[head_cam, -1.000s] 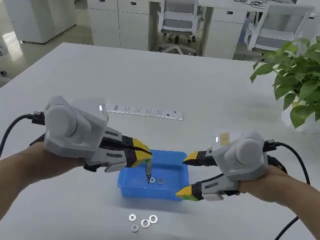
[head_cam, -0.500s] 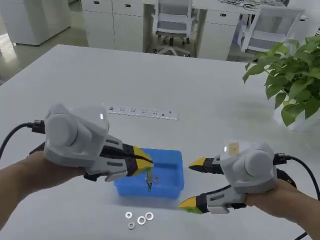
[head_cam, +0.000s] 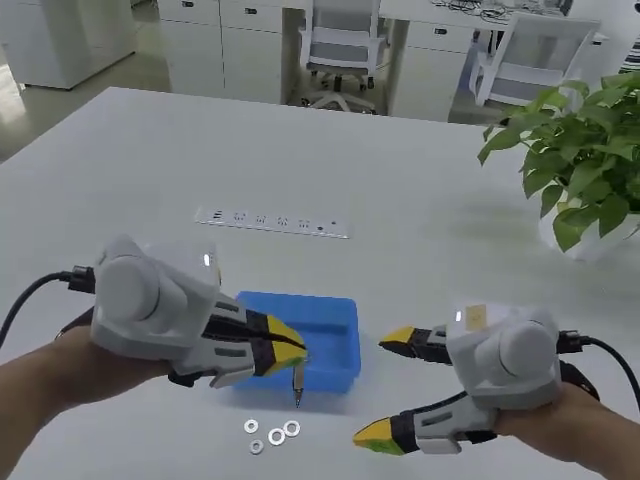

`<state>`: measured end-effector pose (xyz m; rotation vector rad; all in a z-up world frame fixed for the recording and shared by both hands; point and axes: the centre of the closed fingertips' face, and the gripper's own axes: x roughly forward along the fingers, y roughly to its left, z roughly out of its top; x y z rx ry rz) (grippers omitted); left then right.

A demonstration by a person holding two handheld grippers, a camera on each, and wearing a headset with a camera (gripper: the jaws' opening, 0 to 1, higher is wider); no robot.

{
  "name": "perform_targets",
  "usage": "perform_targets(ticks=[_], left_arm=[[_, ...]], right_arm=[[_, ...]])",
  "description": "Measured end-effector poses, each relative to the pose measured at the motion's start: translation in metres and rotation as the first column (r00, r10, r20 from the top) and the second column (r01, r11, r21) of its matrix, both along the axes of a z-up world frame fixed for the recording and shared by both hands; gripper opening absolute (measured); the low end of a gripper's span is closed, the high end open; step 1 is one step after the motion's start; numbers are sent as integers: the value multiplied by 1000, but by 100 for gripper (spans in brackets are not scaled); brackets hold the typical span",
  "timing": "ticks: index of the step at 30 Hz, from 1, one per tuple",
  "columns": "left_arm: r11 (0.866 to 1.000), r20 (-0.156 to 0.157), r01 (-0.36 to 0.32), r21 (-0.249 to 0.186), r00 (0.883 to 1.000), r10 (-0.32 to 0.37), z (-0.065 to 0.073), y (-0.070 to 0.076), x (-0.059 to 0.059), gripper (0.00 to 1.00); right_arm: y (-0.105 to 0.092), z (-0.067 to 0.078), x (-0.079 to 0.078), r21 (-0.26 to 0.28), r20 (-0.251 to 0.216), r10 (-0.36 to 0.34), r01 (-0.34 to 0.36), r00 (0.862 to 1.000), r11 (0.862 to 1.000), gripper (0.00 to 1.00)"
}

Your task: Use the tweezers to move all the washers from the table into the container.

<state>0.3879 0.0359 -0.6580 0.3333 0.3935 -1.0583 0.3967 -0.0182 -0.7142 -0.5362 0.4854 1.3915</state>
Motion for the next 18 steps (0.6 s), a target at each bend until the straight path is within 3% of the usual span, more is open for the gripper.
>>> perform_targets(ticks=[18], left_arm=[[999,-31,23,27,999,-22,-23,-6,-9,5]], right_arm=[[-5,-10,-11,4,-32,-15,15,999,1000,76]])
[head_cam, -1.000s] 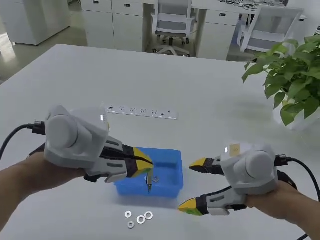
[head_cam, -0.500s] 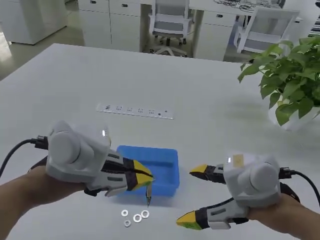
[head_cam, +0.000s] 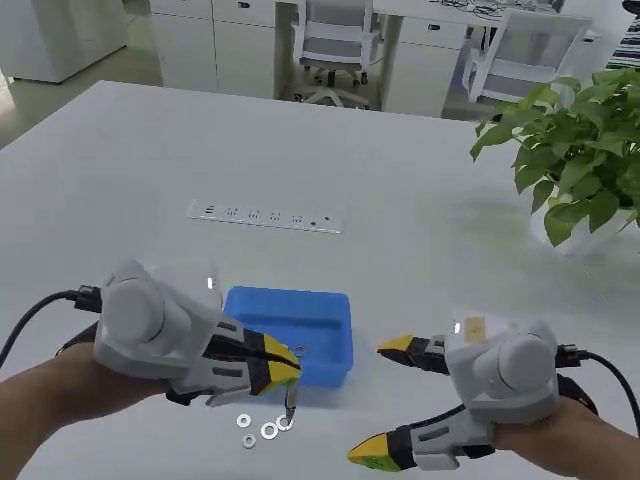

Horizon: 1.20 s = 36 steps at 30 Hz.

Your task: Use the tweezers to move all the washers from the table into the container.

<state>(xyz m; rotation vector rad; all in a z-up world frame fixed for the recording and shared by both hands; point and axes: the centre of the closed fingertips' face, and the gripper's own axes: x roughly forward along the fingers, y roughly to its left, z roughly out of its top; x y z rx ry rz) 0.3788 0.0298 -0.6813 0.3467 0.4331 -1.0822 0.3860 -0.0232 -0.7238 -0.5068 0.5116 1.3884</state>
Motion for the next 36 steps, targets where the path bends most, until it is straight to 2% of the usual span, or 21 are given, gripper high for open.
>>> perform_targets(ticks=[9,17,21,26,30,36], left_arm=[[1000,-13,-3,-2,1000,3,-7,-2,-3,5],[1000,-12,0,4,1000,0,-11,-3,-4,5],[1000,-14,-3,-9,1000,3,-11,-2,-4,5],[1000,-11,4,-8,1000,-4,-10,-2,-5,5],[1000,-22,22,-14,1000,-22,-11,-2,-7,5],[999,-10,42,-12,999,-42,-11,-4,-9,5]], right_arm=[[0,-7,-6,-15,-13,10,-10,1000,1000,76],[0,-14,-12,-26,-29,20,-21,999,999,75],[2,-15,-14,-27,-31,31,-32,999,999,73],[10,-15,-16,-2,-28,68,-68,997,998,66],[19,-16,-17,4,-13,112,-112,994,994,60],[31,-18,-17,-10,11,169,-169,986,986,49]])
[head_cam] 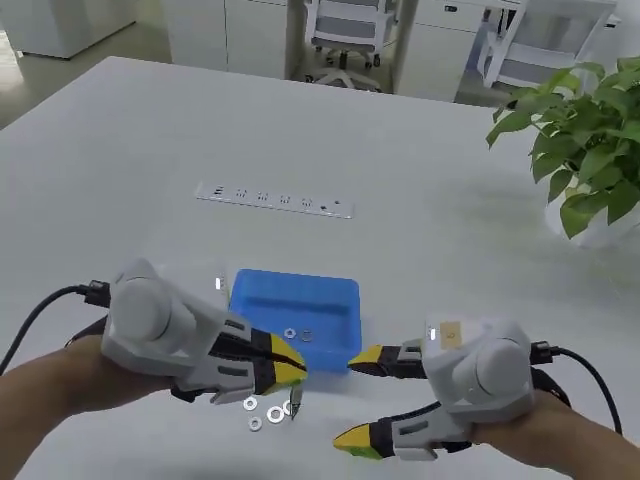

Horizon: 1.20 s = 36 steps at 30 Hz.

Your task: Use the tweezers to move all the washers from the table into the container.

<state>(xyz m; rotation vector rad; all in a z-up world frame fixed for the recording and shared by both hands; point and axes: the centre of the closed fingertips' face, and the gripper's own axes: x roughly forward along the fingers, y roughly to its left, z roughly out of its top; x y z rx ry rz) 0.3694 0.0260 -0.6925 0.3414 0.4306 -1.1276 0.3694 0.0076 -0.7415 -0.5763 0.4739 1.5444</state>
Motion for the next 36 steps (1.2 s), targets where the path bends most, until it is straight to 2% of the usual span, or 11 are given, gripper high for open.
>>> perform_targets(ticks=[7,16,24,30,36], left_arm=[[1000,-5,16,2,1000,-16,0,-1,-1,5],[1000,-17,25,9,1000,-24,-1,4,-4,5],[1000,-22,21,12,1000,-21,-1,5,-4,5],[1000,-22,23,12,999,-22,-2,5,-4,5],[1000,-21,20,14,1000,-20,-1,5,-3,5]], right_arm=[[12,-7,-1,-40,49,94,-92,994,995,39],[32,-15,-3,-52,58,161,-158,985,986,30],[44,-22,-5,-85,72,232,-226,970,970,24],[47,-28,0,-128,115,263,-248,958,960,17],[49,-33,-6,-147,107,306,-289,946,946,12]])
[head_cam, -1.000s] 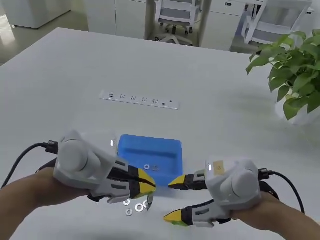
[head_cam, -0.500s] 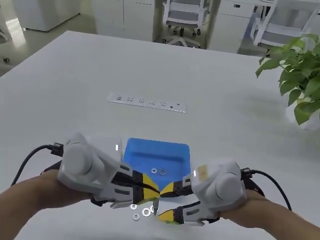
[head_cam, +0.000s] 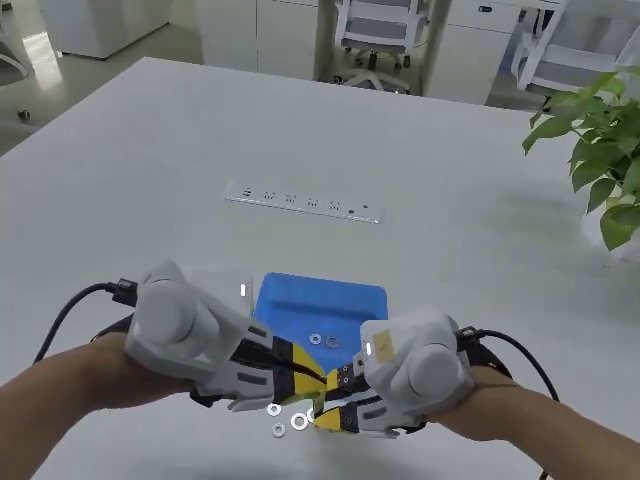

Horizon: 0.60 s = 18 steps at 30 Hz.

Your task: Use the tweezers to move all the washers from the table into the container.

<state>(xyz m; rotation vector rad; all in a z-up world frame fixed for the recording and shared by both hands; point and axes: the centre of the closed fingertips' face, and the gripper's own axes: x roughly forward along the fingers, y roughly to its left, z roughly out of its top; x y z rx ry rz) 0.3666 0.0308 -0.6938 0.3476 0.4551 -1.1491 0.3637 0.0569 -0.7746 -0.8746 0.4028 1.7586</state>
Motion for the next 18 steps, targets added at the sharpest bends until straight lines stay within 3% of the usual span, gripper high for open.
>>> perform_targets(ticks=[18], left_arm=[[1000,1,15,5,1000,-15,0,-6,-3,6]], right_arm=[[-2,0,0,0,-53,-42,42,998,999,8]])
